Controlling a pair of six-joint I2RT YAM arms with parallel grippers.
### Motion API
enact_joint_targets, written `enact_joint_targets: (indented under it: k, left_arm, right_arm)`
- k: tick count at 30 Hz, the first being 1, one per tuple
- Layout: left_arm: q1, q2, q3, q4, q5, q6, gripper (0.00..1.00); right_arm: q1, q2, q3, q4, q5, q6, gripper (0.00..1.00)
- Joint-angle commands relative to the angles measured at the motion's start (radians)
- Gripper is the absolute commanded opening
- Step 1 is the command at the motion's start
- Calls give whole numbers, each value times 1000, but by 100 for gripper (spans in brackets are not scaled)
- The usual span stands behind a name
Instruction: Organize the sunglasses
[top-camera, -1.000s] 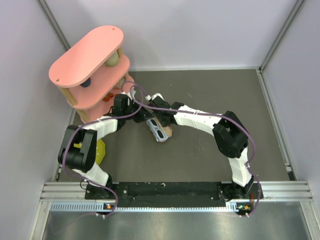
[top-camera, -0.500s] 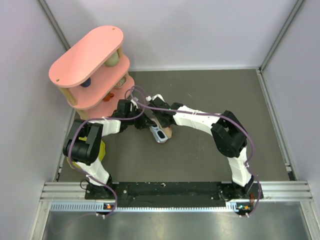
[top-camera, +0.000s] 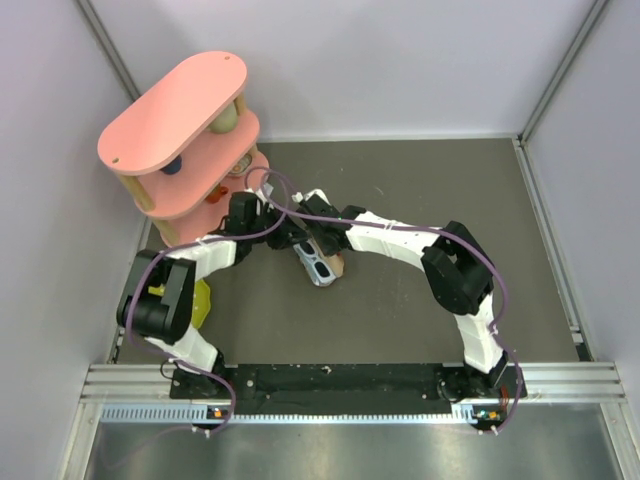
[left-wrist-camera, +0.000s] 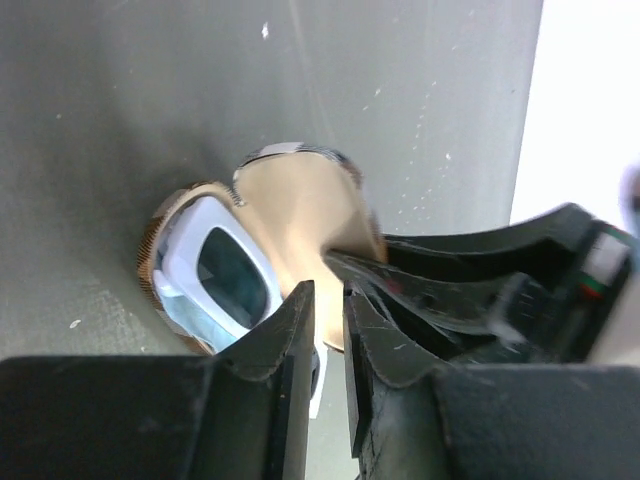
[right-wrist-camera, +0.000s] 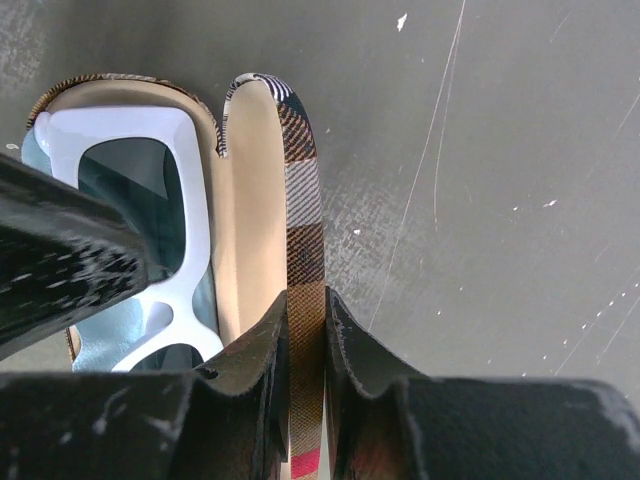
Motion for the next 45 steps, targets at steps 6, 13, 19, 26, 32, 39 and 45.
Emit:
enact_joint_targets:
  k: [6, 13, 19, 26, 32, 39, 45]
  left_arm:
    - [-1, -183, 16, -258, -232, 32, 15]
    - [-1, -125, -69, -267, -200, -47, 7]
    - [-1, -31, -4, -313, -161, -65, 3]
    - [-6, 35, 17, -281, -89, -90, 3]
    - [-9, 71, 42, -279, -65, -100, 3]
    - [-9, 68, 62, -284, -58, -96, 2]
    - [-9, 22, 31, -244, -45, -82, 2]
  right_arm:
    - [10, -24, 58, 6, 52, -1, 0]
    - [10, -33, 55, -15, 67, 27, 0]
    - [10, -39, 62, -28, 63, 41, 7]
    - [10, -53, 85, -45, 50, 56, 32]
    - [10, -78, 94, -49, 37, 79, 48]
    - [9, -78, 96, -51, -3, 100, 48]
    - [9, -85, 93, -49, -11, 111, 42]
